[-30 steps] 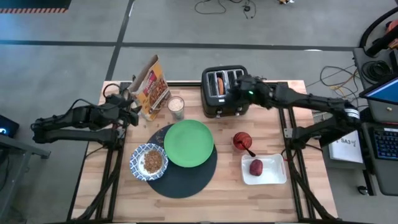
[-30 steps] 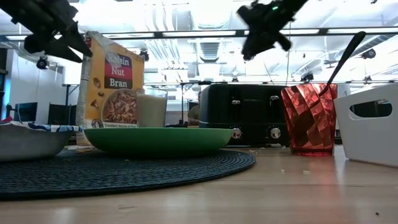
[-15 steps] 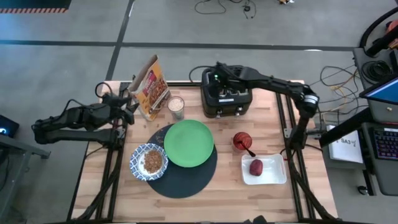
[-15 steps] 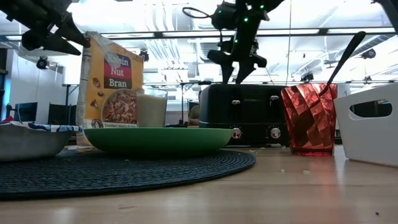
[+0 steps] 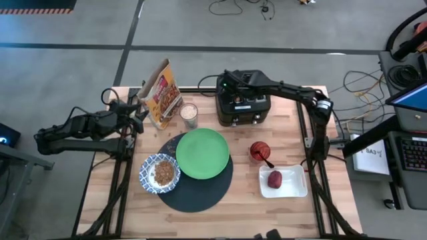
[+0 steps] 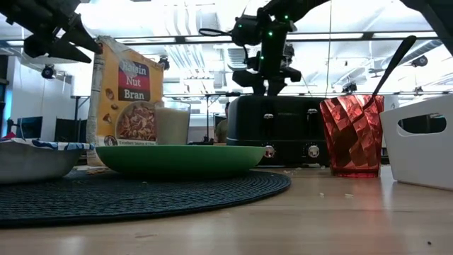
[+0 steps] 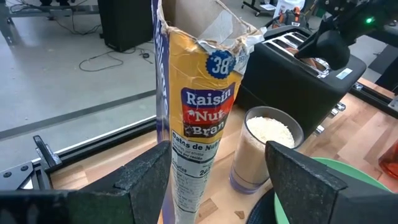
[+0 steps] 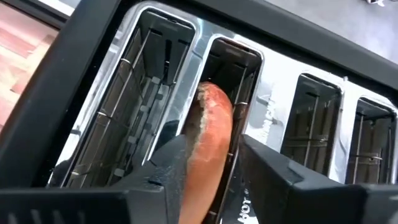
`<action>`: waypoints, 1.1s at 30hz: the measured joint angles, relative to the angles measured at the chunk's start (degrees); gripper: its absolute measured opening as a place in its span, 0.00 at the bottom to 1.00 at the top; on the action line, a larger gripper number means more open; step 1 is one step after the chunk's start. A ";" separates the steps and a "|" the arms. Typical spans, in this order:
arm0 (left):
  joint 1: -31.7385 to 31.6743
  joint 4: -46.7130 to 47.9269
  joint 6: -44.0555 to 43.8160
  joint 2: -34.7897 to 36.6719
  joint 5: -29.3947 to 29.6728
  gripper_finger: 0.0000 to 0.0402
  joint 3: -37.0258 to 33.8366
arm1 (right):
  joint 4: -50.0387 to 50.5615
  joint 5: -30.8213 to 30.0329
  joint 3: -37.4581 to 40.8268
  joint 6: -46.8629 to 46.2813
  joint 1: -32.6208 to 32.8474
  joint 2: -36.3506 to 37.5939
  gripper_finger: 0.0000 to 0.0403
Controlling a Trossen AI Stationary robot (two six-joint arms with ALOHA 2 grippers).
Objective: Arrange a breakfast setting
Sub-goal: Put the bread from the toaster on the green plate
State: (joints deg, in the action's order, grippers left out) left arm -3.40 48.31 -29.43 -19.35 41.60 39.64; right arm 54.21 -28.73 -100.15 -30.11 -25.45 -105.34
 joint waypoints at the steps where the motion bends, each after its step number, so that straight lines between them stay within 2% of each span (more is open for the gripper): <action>1: 0.00 0.01 0.00 0.00 0.00 0.60 0.00 | -0.15 -0.02 -0.03 0.00 0.03 -0.22 0.32; 10: 0.00 0.02 -0.07 0.00 0.00 0.60 -0.02 | -0.70 -0.42 -0.06 -0.07 0.03 -1.13 0.05; 16: 0.00 0.14 -0.15 -0.02 -0.07 0.60 -0.02 | -0.78 -1.57 0.05 -0.31 0.96 -0.31 0.04; 24: 0.00 0.20 -0.74 -0.09 -0.15 0.60 -0.03 | -0.19 -4.19 0.18 0.35 4.47 5.59 0.03; 28: 0.00 0.31 -1.05 -0.11 -0.17 0.60 -0.03 | -0.14 -8.21 0.23 0.76 7.00 8.43 0.03; 33: 0.00 0.31 -1.17 -0.11 -0.20 0.60 -0.03 | -0.15 -8.82 0.23 1.25 8.07 10.44 0.03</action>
State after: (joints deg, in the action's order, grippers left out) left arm -3.40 48.63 -30.60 -19.46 41.41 39.61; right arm 54.06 -37.54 -99.92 -28.86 -17.38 -94.90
